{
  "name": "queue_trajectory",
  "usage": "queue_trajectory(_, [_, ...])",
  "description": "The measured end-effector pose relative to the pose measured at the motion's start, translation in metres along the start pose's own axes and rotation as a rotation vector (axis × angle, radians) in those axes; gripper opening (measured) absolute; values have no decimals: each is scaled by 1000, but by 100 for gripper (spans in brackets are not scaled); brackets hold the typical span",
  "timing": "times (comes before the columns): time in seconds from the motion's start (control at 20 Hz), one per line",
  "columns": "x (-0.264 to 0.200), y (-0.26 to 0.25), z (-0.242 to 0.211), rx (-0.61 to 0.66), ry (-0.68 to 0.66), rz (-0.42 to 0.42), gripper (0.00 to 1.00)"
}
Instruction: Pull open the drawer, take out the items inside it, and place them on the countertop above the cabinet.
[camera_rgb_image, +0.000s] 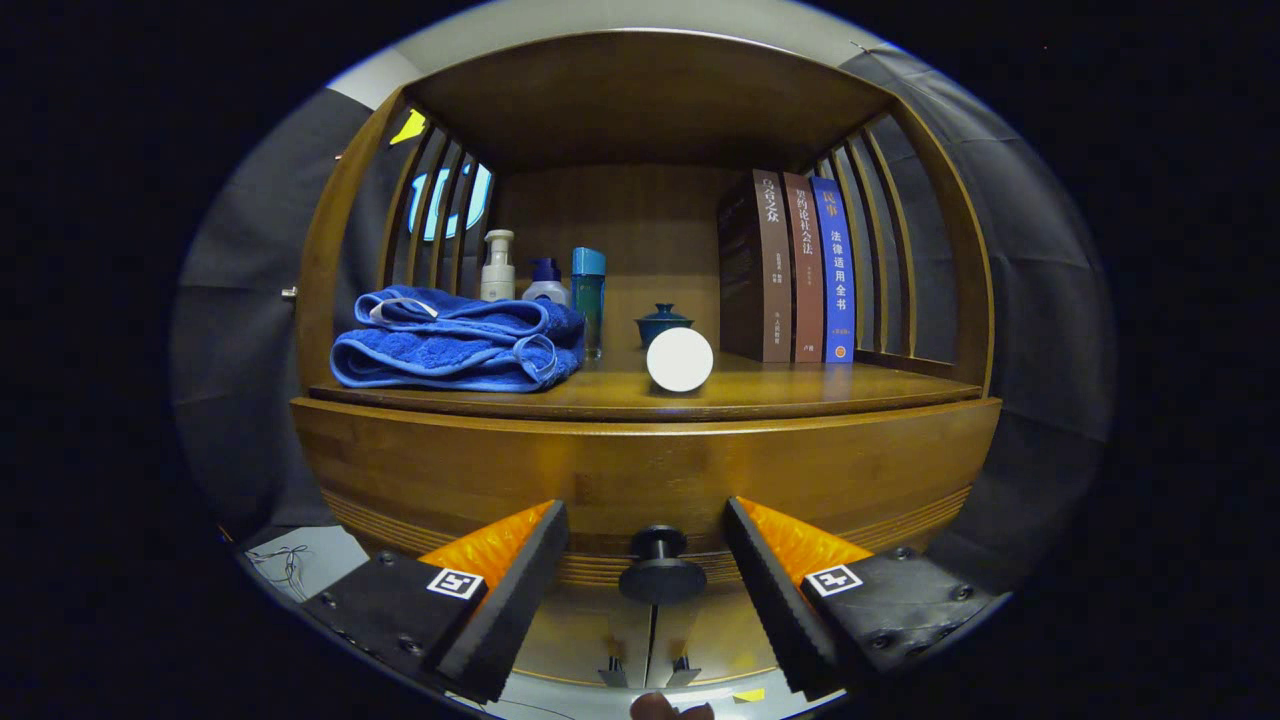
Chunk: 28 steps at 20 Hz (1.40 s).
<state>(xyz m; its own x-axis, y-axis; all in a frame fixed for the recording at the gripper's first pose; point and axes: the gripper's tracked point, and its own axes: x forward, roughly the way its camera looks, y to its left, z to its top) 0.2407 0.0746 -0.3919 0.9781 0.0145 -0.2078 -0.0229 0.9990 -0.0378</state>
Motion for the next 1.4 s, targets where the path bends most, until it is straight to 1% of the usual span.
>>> queue_trajectory(0.2, [4, 1, 0, -16, -8, 0, 100])
queue_trajectory(0.35, [2, -4, 0, -40, 11, -10, 100])
queue_trajectory(0.45, [-6, -4, 14, -10, -1, 4, 99])
queue_trajectory(0.6, [-33, -9, 47, 18, -2, 24, 99])
queue_trajectory(0.75, [-65, -28, 83, 16, 10, -8, 99])
queue_trajectory(0.9, [-104, -49, 128, 77, -21, -19, 99])
queue_trajectory(1.0, [-132, -66, 158, 89, -54, -29, 99])
queue_trajectory(1.15, [-175, -83, 202, 30, -112, -23, 100])
queue_trajectory(1.3, [-217, -89, 232, -48, -138, -19, 100])
queue_trajectory(1.4, [-241, -86, 248, -41, -144, -8, 100])
